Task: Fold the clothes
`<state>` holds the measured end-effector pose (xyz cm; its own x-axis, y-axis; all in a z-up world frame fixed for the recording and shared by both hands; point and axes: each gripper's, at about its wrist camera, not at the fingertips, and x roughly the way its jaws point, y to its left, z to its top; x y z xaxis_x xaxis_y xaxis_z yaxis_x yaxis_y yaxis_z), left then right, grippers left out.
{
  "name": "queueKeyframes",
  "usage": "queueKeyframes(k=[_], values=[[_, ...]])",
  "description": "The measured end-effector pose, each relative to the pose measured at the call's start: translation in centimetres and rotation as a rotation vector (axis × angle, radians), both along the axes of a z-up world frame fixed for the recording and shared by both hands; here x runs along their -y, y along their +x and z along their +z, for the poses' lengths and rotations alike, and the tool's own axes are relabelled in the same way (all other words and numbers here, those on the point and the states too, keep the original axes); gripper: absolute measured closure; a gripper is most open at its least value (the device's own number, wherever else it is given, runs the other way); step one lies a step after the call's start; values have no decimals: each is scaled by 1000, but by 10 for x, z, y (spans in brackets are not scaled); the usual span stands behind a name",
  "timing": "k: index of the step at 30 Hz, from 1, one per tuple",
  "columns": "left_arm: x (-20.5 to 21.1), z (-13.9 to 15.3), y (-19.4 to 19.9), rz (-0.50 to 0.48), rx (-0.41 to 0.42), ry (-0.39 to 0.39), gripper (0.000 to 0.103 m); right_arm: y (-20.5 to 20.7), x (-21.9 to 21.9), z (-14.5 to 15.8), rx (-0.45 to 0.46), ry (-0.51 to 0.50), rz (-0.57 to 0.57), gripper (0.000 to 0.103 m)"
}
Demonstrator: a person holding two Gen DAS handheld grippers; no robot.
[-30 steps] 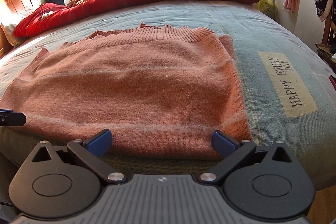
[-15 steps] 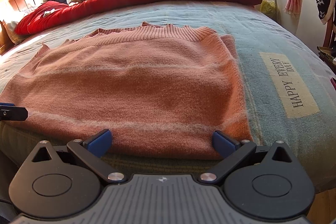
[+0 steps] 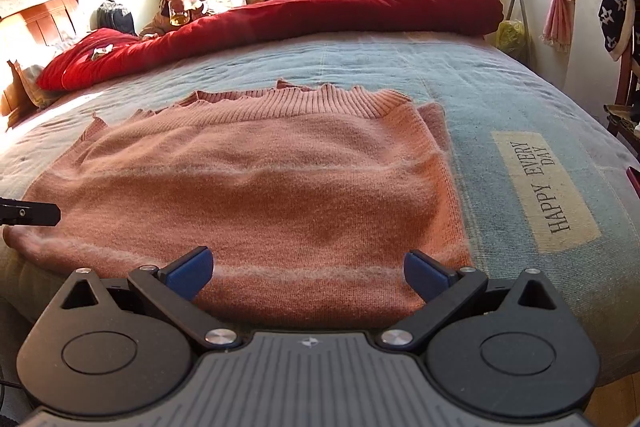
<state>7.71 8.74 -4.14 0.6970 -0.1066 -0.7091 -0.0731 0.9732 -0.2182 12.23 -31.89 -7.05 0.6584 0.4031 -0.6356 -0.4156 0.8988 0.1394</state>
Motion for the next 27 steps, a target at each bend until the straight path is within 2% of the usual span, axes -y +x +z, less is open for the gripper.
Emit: queueKeyframes(k=[3, 6, 11, 13, 17, 20, 23, 27], values=[[-6, -6, 4, 21, -32, -12, 1, 8, 2, -10, -49, -6, -20, 0], [-7, 1, 4, -3, -7, -16, 1, 6, -2, -16, -35, -32, -6, 0], [-12, 19, 24, -4, 60, 19, 1, 6, -10, -18, -21, -73, -1, 0], [-17, 16, 35, 5, 53, 9, 1, 6, -9, -19, -19, -70, 1, 0], [-30, -4, 40, 83, 31, -24, 1, 5, -7, -19, -16, -69, 10, 0], [-29, -4, 36, 76, 28, -16, 1, 6, -7, -19, -15, -70, 12, 0], [-27, -4, 32, 63, 24, -3, 1, 7, -6, -14, -13, -50, 2, 0], [-31, -5, 30, 73, 26, -29, 1, 12, 0, 1, 26, 18, -12, 0]])
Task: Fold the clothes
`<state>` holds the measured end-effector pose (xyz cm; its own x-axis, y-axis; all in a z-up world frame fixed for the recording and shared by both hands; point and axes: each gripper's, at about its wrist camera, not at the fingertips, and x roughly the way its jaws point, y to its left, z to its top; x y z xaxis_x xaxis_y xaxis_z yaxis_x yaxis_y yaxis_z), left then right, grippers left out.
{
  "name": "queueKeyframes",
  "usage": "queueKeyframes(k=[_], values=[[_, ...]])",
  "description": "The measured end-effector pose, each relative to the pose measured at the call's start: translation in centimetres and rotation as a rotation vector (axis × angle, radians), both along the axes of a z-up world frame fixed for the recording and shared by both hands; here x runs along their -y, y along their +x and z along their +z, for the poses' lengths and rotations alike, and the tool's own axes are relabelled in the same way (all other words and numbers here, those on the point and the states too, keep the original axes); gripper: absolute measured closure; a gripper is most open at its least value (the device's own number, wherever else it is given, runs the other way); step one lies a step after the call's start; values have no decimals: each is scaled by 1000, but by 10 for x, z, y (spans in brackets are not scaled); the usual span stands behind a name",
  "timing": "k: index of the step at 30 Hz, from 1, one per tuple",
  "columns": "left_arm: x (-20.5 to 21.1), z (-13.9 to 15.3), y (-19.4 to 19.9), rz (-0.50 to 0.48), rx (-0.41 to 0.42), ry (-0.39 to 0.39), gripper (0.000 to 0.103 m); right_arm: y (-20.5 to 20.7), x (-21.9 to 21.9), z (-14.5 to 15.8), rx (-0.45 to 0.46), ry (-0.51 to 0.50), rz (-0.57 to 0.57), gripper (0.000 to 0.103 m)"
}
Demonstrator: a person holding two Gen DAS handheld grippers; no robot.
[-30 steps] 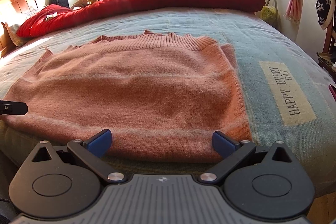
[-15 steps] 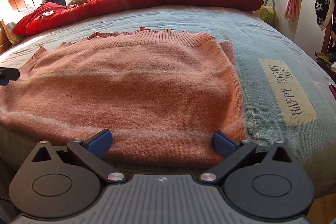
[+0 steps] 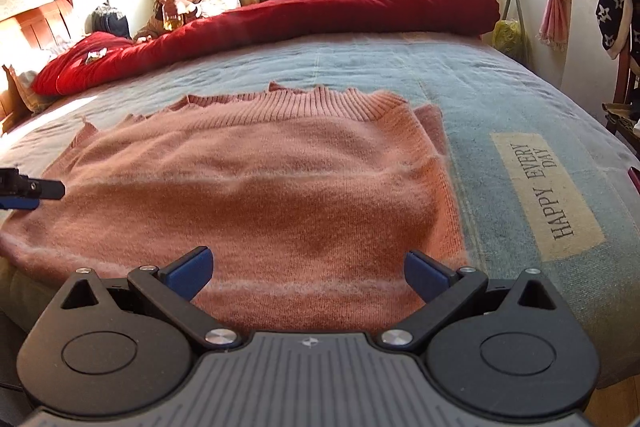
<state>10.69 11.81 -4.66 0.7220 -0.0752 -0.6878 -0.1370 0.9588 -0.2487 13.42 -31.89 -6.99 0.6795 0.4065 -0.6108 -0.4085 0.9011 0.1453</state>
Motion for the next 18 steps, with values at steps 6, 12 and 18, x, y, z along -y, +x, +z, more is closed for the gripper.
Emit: queueKeyframes(k=[6, 12, 18], values=[[2, -2, -3, 5, -8, 5, 1, 18, 12, -7, -50, 4, -58, 0], [1, 4, -4, 35, -19, -20, 1, 25, 12, 10, -18, 67, -43, 0], [6, 10, -6, 35, -33, -15, 1, 71, -26, 23, -25, 8, 3, 0]])
